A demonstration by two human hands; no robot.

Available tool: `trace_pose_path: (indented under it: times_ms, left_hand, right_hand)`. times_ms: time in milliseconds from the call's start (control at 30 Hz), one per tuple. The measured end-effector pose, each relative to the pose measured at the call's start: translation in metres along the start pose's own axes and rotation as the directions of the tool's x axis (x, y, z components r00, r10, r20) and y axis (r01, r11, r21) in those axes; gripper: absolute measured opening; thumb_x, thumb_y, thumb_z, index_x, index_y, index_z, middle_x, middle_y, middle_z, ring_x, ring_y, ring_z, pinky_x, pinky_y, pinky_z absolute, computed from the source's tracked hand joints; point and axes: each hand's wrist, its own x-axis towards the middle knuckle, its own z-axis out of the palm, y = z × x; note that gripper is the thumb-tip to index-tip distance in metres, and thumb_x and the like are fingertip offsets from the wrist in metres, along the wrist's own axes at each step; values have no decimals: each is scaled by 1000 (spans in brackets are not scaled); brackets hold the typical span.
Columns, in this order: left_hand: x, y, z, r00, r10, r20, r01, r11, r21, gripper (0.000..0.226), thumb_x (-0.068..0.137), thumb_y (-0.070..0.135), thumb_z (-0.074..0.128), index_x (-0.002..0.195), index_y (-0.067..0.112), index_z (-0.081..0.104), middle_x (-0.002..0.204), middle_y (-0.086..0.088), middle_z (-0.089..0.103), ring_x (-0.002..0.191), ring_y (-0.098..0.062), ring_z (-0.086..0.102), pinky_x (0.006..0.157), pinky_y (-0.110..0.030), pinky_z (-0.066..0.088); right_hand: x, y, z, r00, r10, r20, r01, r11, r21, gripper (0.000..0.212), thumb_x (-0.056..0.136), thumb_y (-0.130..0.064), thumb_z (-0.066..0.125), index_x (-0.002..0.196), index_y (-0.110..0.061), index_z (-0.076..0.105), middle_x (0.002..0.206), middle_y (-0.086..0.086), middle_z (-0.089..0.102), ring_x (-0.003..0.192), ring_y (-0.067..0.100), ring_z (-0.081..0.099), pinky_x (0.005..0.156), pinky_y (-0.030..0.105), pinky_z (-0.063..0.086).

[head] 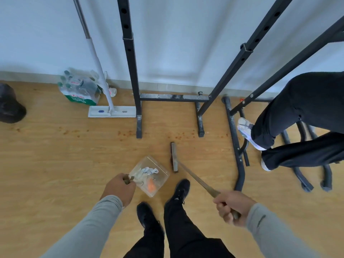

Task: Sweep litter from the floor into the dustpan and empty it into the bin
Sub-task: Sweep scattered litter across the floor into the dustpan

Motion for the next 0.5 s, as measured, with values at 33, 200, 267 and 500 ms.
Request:
trace_pose_path:
  times_ms: [33, 200, 267, 500]
  left_hand:
    - [0, -4, -5, 1000, -2, -5, 2, 1000, 2, 36, 90, 30, 60, 124, 21, 60, 99, -1, 69, 77, -24, 66, 68, -33, 54]
    - [3, -19, -11, 1000, -22, 3, 22, 997, 70, 27, 88, 33, 60, 113, 24, 61, 89, 1, 67, 75, -21, 65, 67, -31, 53]
    - [6, -25, -9, 999, -34, -19, 35, 996, 77, 23, 85, 37, 60, 106, 27, 62, 83, 3, 67, 70, -20, 66, 66, -32, 56]
    - [19, -32, -13, 997, -44, -62, 49, 995, 90, 16, 82, 44, 59, 94, 33, 62, 81, 8, 69, 67, -20, 68, 67, -35, 60]
  right_hand:
    - [-7, -4, -11, 1000, -19, -19, 19, 1000, -10, 46, 96, -5, 49, 139, -23, 50, 61, 0, 43, 45, 9, 34, 37, 20, 31]
    - [-8, -40, -11, 984, -163, -72, 122, 911, -393, 36, 95, -2, 47, 122, -23, 59, 60, 5, 42, 46, 14, 34, 43, 22, 27]
    - [24, -59, 6, 972, -208, -111, 115, 829, -548, 36, 94, -2, 46, 122, -22, 57, 66, 8, 40, 54, 19, 36, 49, 27, 29]
    - [95, -34, 90, 961, -232, -149, 29, 622, -782, 77, 93, -8, 37, 160, -37, 12, 122, 7, 60, 68, 22, 57, 52, 26, 47]
